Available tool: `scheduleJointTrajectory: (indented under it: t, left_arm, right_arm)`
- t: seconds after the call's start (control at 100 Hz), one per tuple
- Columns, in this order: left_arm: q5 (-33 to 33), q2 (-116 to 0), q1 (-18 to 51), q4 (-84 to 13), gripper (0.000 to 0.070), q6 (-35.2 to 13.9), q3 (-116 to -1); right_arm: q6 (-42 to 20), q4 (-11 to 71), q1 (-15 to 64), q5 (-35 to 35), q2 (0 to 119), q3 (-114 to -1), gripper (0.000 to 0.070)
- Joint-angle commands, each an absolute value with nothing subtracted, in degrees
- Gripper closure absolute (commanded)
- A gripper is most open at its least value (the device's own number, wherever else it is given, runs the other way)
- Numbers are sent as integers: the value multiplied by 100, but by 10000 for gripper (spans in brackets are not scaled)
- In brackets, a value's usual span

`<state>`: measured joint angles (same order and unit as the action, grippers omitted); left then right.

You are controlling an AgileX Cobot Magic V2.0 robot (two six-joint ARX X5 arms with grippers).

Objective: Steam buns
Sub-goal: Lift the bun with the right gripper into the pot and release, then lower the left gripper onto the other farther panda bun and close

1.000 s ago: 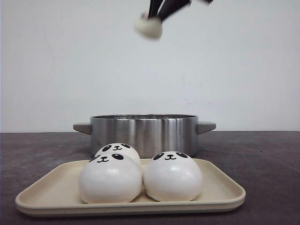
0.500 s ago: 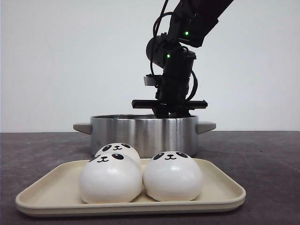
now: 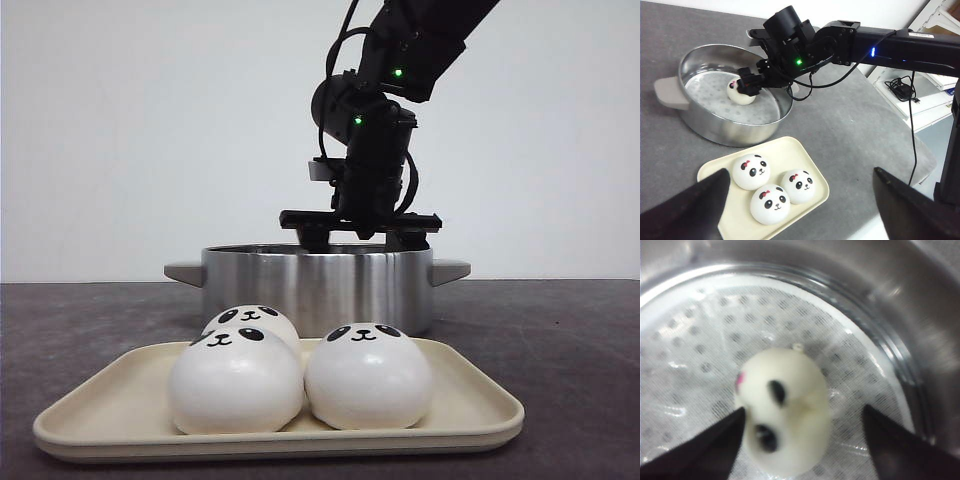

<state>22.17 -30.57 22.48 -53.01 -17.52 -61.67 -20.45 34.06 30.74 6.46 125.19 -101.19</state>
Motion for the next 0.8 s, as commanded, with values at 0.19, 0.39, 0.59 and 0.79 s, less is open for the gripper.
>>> scheduleJointTrajectory:
  t: [0.19,0.39,0.59,0.79]
  left_arm:
    - [2189,-3061,2517,-5275,144,-1721,-6263]
    - [2088,-3109,2646,-5177,146,-1758,-6261]
    - [2058,-3715,2648,-4934,145,-1806,-6254]
    - [2056,-5085,2869,-4895,145,-1844,-6254]
  right_arm:
    - [-2128,4045,3105,755,12320,-10967,163]
    - [-1363,5531,3424,760,11797,-12411,568]
    - [-1063,6143,4198,1308,10497,-12691,687]
    - [-941,6187,5343,2043,9019,-12691,687]
